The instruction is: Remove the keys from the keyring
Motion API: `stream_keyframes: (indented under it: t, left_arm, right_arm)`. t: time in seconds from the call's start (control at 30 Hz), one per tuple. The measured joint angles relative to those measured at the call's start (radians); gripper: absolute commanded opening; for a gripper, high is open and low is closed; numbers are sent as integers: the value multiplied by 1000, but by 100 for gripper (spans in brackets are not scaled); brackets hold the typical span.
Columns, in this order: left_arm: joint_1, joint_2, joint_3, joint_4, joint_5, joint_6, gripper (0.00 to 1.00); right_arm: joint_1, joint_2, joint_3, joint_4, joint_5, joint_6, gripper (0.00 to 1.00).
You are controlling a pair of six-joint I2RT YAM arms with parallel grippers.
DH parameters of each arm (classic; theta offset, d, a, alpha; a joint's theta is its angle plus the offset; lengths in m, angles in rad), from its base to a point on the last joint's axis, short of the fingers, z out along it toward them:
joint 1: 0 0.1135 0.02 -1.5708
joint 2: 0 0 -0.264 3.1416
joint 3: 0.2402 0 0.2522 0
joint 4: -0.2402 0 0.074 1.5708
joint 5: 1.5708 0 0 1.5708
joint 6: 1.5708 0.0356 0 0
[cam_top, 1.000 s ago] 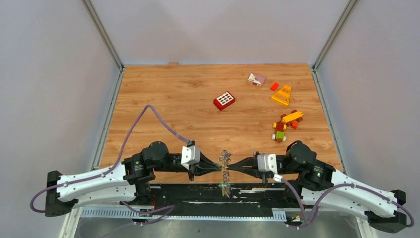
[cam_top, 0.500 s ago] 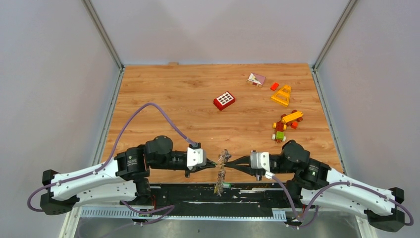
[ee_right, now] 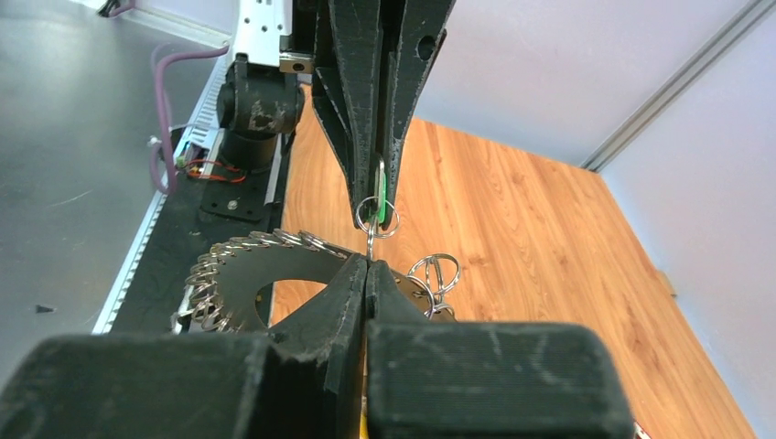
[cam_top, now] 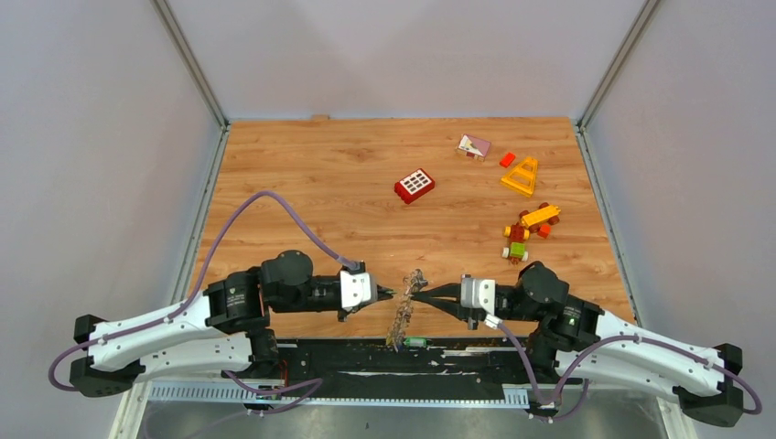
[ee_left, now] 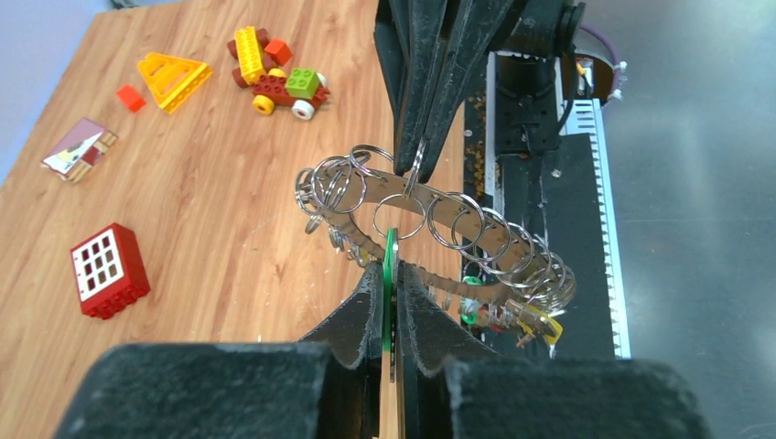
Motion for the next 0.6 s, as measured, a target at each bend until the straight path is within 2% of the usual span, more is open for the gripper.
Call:
stream_keyframes:
  t: [0.13,0.27,0.53,0.6]
  left_arm:
    - [-4,1,19,-5,-31,15,0]
    - [-7,18,48,-14,-56,37,0]
    - [6,55,153,-96,-180,90,0]
    - [6,62,162,-97,-190,97,0]
  right_arm:
    - [0,-36,-79,123,40,11,0]
    - [2,-68,-169,264,78,35,10]
    - [2,-108,-233,370,147,70,15]
    - [2,-108,-233,380,153,76,19]
